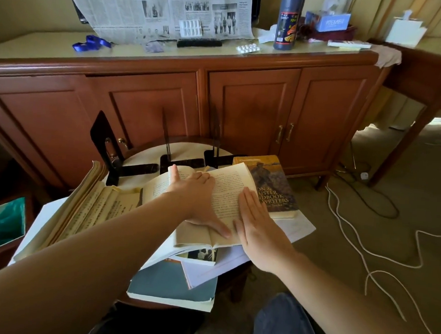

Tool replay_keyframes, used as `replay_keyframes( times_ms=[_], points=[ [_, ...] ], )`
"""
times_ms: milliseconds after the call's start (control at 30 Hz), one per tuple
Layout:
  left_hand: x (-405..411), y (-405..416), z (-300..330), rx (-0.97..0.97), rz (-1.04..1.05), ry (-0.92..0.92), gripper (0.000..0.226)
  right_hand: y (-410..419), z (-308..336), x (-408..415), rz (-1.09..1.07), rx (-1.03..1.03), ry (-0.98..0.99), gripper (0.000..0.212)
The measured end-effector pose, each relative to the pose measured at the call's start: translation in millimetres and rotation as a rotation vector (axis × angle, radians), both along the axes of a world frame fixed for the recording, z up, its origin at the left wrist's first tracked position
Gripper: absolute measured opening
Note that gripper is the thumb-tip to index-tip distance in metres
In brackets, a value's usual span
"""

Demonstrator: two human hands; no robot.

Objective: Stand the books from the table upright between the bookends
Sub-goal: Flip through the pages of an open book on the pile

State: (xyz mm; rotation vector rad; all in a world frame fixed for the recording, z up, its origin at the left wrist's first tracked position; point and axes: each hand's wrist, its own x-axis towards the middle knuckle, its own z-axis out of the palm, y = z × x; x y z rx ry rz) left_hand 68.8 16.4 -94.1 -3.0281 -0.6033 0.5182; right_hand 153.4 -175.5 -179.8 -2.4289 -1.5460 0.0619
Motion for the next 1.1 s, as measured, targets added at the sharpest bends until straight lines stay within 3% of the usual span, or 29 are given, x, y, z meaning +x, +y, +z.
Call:
replay_keyframes(
  times_ms=[200, 367, 633, 767, 900, 1100],
  points=[
    [-2.0, -1.3, 3.4, -0.013, 0.002, 0.009, 0.161, 6.9, 23.4, 1.6, 0.038, -0.109, -0.111, 0.079],
    [-3.3, -0.5, 3.2, -0.018, -0.003, 0.016, 0.16, 52.5, 44.7, 24.4, 0.102, -0.163, 0.008, 0.06],
    [-3.0, 4.5, -2.5, 0.007, -0.015, -0.012, 0.155, 97.1, 48.2, 54.7, -0.075, -0.215, 0.101, 0.058],
    [-2.0, 3.7, -2.5, -0.005, -0.011, -0.009, 0.154, 67.2, 30.1, 37.0, -0.071, -0.13, 0.011, 0.059],
    [-2.8, 1.8, -0.7, -0.005, -0.018, -0.02, 0.153, 19.4, 7.9, 13.9, -0.029, -0.018, 0.058, 0.064],
    [-7.3, -0.9, 4.3, -0.004, -0.006, -0.022, 0.155, -1.0, 7.2, 5.9, -0.02, -0.062, 0.027, 0.068]
  ],
)
